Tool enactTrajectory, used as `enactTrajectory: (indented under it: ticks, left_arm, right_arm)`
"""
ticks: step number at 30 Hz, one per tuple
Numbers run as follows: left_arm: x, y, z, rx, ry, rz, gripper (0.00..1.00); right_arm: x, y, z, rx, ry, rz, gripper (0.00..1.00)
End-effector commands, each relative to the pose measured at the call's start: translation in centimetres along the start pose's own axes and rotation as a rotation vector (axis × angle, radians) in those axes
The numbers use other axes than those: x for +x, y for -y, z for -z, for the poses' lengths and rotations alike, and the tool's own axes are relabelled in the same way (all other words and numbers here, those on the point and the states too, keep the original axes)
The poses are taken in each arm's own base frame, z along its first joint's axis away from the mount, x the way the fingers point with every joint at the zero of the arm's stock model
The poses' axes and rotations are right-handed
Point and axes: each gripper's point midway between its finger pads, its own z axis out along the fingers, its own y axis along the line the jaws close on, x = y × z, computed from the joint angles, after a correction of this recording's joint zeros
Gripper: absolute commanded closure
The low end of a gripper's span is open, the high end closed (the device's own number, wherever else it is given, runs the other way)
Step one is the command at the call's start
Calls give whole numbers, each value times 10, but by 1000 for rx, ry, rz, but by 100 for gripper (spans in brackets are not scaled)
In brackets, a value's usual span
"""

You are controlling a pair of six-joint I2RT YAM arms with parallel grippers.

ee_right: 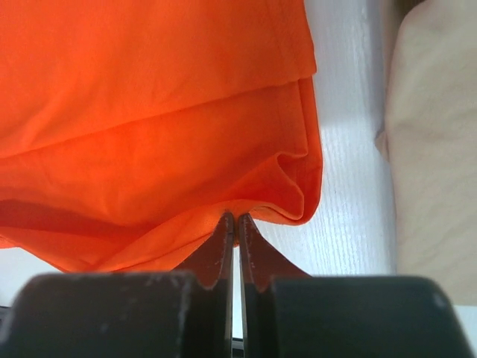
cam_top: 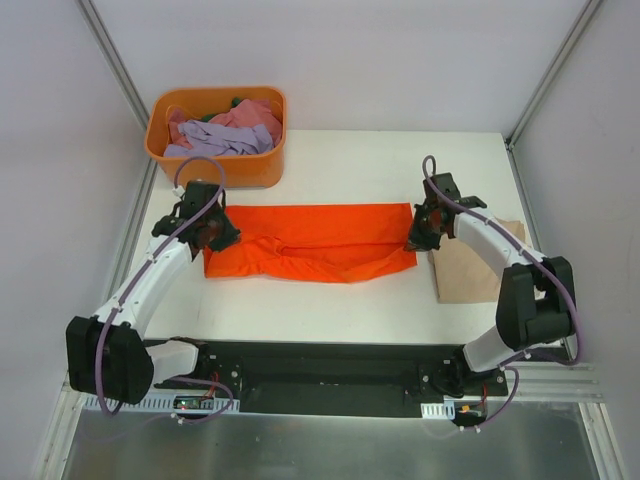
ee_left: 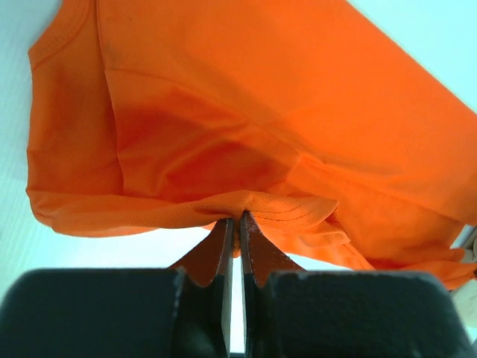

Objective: Fold and stack the t-shirts
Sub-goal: Fold the other side of the tshirt into a rectangle

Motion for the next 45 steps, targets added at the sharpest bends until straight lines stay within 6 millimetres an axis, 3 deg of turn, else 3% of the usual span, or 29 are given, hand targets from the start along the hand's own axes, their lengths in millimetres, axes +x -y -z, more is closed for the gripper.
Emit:
enactTrajectory:
  ticks: [1,6,16,26,29,31,33,36,39,40,42,45]
  left_arm:
    - [-36,11,-4,10,88,-16,100]
    - [-47,6,-20,-19,77,-17,100]
    - [-64,15,-52,-10,41,-147,100]
    - [-73,9,-86,-59,-2,-171,96]
    - [-77,12,-99,-51,-7,-199,89]
    - [-76,20,-106,-11,-32,-222,75]
    - [-77,14,-107,-53,-48,-211,42]
    - [-85,12,-90,-75,1,-166,5]
    - [-89,19,-63,-29,53,-135,1]
    - [-86,20,-57,-15,54,-120,1]
    - [-68,24,-49,42,10,-93,1]
    - [-36,31,-51,148,-83,-45,1]
  right_arm:
    - [-22,-2,2,5,38,-9,99]
    - [-33,5,-6,36,41,-23,99]
    - [-59,0,-20,53,61,-7,99]
    - [-60,9,-31,100,42,-24,99]
    - [-69,14,-33,141,74,-15,96]
    - [-74,13,-32,142,82,-10,94]
    - [-78,6,-24,120,75,6,84]
    - [-86,-4,-6,94,113,33,42]
    - [-87,-11,12,82,154,78,28]
    - [-85,-13,18,76,158,102,18]
    - [-73,-21,23,50,139,150,6]
    - [-39,-43,15,-13,74,214,4]
